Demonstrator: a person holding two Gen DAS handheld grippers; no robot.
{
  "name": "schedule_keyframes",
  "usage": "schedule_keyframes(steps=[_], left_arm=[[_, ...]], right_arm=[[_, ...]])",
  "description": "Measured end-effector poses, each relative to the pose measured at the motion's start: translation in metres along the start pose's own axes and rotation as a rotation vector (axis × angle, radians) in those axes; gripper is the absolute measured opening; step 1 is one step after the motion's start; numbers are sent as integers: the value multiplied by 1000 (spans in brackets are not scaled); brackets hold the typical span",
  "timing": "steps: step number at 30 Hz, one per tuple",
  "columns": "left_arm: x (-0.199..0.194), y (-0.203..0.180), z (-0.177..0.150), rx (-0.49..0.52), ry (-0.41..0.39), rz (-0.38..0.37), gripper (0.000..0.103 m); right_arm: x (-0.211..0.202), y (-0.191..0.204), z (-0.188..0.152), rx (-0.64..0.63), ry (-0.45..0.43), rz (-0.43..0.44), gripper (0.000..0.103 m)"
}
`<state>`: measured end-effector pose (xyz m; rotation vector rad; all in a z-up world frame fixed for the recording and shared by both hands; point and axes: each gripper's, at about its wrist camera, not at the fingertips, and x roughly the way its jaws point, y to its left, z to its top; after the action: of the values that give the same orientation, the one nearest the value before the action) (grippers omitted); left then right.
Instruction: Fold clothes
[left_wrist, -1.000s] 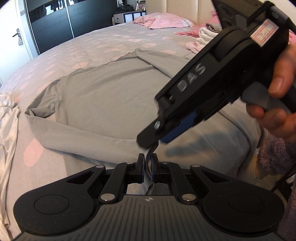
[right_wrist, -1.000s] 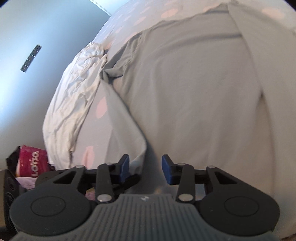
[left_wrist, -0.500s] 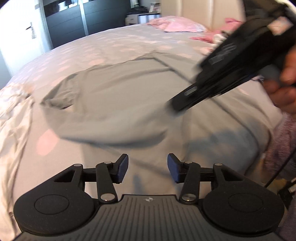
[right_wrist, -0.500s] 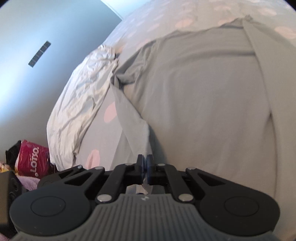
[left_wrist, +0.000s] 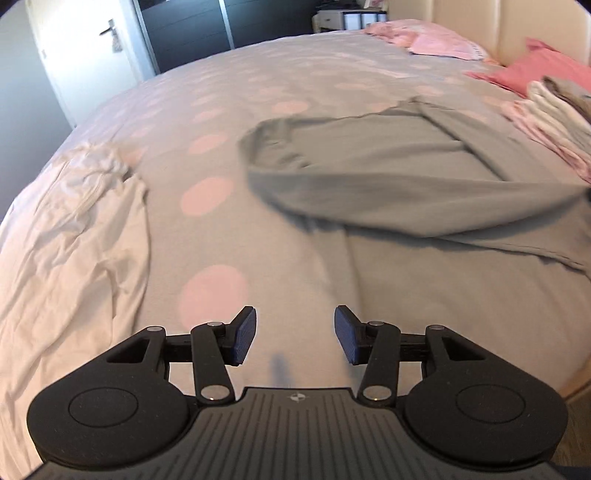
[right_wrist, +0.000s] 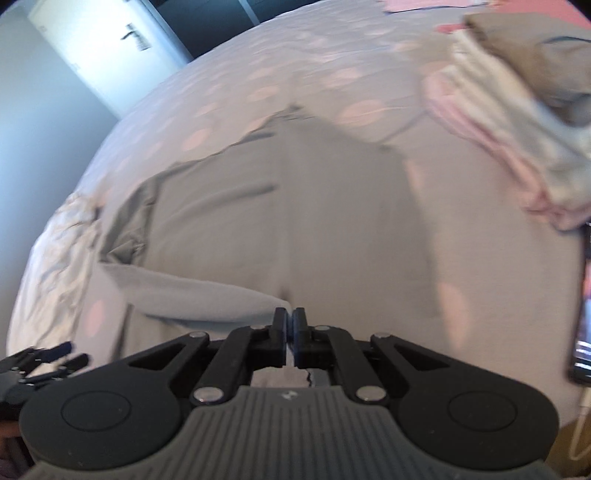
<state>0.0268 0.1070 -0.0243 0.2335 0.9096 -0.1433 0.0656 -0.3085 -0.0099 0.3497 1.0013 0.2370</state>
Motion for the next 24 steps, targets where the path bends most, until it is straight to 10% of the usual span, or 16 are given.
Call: schedule_keyframes(steps=[15, 24], left_arm=[[44, -30, 24, 166, -55, -72, 47], [66, -22, 41, 107, -56, -97, 47]], right_arm=[[-15, -5, -2, -140, -92, -206, 25], [22, 79, 8, -405, -35, 11, 33]])
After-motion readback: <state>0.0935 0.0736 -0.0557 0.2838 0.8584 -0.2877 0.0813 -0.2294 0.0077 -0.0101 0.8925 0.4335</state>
